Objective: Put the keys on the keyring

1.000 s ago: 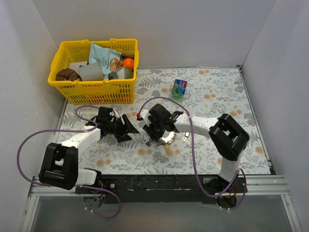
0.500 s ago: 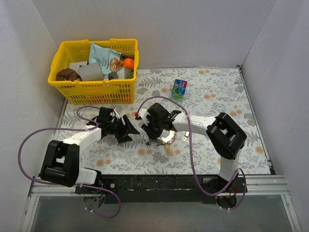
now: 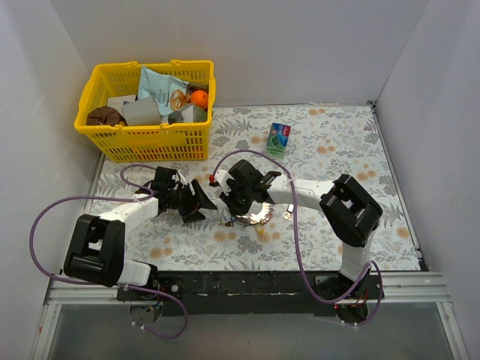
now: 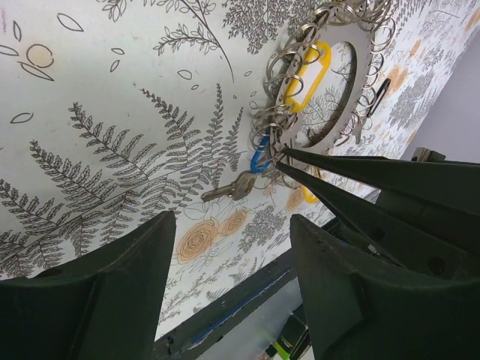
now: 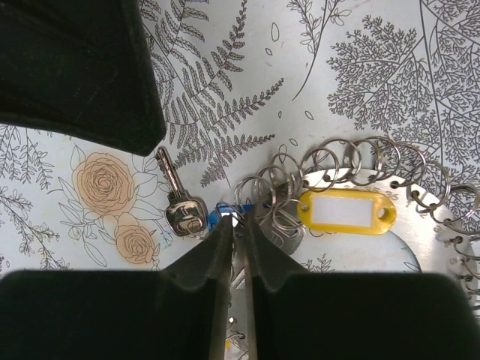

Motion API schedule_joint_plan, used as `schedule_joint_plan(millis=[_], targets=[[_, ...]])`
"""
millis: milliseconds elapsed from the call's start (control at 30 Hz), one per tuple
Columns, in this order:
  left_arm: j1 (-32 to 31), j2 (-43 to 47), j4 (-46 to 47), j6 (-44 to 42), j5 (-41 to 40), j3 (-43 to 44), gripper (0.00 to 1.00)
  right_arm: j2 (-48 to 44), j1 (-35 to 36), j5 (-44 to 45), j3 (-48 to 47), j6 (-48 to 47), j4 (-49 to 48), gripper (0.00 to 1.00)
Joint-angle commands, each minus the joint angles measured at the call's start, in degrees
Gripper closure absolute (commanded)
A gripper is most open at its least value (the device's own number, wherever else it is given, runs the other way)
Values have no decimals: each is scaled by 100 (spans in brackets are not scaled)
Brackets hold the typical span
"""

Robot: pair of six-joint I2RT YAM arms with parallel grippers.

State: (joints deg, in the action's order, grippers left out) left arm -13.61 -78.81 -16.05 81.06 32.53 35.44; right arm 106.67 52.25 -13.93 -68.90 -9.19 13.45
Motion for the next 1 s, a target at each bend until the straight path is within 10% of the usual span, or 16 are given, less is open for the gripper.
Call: schedule_joint_plan(millis=[0, 133, 967], targets=[[33, -38, 59, -81, 122, 7, 38, 82, 31, -153, -220, 23, -106, 86], [33, -47, 58, -108, 104, 7, 38, 55, 31, -162, -202, 14, -115, 99], [42, 568, 366, -696, 578, 323, 40, -551, 13, -374, 149, 225, -431, 99]])
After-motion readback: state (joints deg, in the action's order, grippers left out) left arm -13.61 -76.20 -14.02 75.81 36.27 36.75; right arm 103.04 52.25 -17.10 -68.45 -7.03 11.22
